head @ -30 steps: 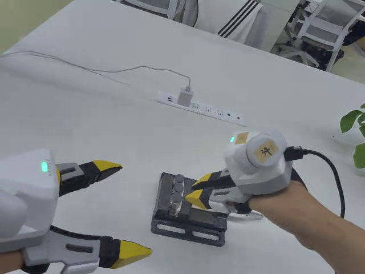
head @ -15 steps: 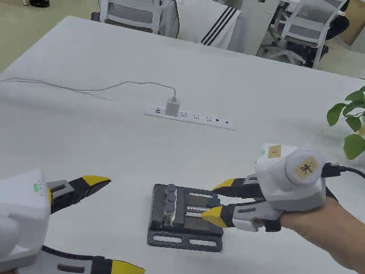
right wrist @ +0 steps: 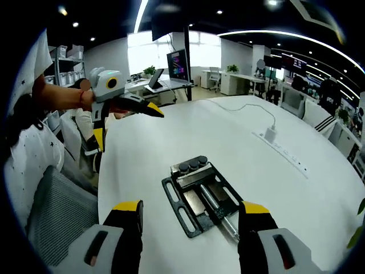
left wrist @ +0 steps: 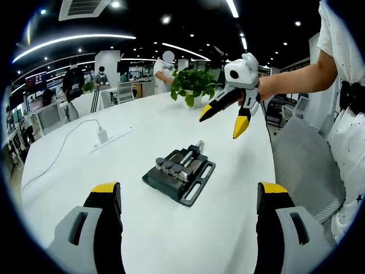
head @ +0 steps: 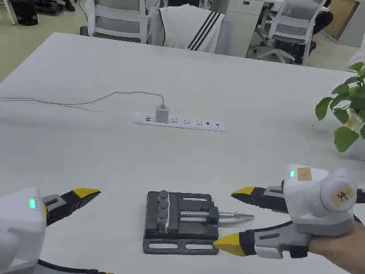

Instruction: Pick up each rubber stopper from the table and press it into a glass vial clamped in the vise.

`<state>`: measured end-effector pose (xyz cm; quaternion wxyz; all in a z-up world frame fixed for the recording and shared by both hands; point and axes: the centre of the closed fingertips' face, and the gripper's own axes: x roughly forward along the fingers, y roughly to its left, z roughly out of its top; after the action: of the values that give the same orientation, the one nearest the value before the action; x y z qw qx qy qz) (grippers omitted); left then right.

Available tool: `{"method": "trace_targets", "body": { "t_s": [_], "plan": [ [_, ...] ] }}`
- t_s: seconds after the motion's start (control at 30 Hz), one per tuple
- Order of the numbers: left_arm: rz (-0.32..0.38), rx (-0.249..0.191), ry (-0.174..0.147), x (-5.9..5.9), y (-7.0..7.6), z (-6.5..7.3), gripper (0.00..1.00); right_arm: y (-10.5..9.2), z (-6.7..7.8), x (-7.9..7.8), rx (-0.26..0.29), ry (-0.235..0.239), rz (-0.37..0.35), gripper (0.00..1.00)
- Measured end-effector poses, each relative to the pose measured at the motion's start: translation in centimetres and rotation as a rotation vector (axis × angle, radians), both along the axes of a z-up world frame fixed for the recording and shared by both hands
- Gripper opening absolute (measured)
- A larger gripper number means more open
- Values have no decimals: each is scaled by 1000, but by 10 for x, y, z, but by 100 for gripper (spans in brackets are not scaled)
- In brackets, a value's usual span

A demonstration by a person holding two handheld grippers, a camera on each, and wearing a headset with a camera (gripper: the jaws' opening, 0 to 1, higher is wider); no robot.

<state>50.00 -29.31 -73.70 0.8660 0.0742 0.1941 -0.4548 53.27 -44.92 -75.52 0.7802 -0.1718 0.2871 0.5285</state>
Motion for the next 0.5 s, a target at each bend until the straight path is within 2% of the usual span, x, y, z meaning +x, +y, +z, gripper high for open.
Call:
{"method": "trace_targets", "body": {
  "t_s": [0.3, 0.5],
  "plan": [
    [-12, 12, 14, 2, -4, -7, 99, -6, -14, -9, 13, -46, 19, 86],
    [-6, 21, 20, 4, -1, -13, 99, -14, -17, -9, 17, -51, 0, 89]
  ]
}}
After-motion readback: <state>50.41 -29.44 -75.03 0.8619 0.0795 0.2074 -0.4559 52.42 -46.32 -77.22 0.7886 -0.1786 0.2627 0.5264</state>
